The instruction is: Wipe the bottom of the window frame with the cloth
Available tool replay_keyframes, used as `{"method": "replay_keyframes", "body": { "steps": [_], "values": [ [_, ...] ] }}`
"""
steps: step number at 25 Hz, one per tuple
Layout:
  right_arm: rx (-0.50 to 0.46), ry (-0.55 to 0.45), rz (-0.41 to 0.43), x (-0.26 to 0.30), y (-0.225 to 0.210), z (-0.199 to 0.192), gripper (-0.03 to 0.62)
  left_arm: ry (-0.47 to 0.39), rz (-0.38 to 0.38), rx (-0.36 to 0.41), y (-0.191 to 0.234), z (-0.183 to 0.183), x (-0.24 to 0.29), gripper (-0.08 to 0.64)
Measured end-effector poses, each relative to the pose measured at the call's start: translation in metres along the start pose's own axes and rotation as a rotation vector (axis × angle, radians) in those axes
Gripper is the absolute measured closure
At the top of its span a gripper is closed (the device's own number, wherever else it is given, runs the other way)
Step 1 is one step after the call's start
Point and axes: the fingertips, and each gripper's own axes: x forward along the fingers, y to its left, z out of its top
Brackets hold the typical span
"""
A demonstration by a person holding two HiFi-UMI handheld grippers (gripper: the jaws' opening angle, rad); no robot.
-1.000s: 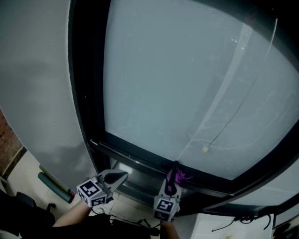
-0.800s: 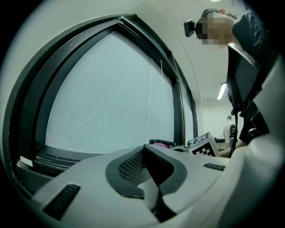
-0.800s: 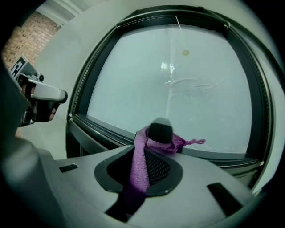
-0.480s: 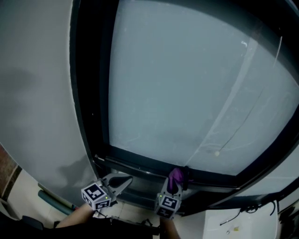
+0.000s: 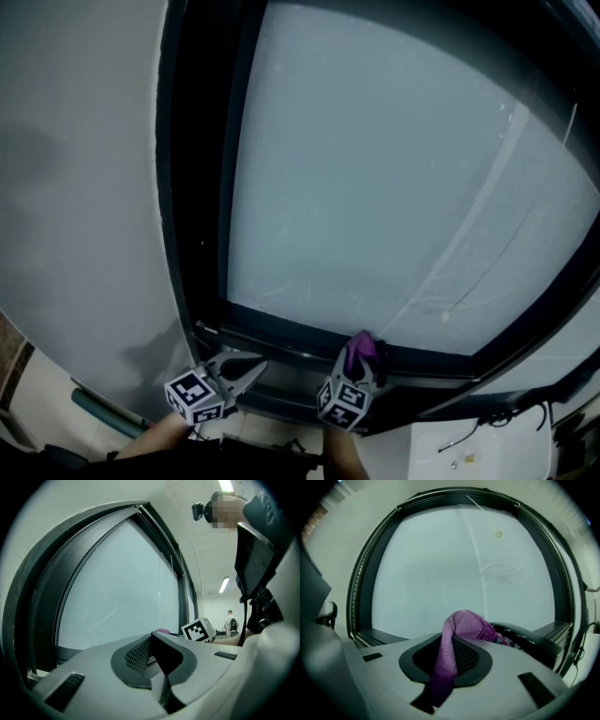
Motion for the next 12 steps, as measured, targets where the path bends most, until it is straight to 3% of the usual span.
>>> {"method": "replay_keyframes", "body": {
  "steps": [5, 12],
  "values": [
    [0.059, 0.022, -0.011, 0.014, -0.01, 0.014, 0.522, -0.007, 0.013, -0.002, 0.006, 0.003, -0.003, 0.558],
    [0.108, 0.115, 0.086, 0.034, -0.006, 0.01, 0.522, -0.022, 0.059, -0.009, 0.013, 0.002, -0.008, 0.558]
  ]
}}
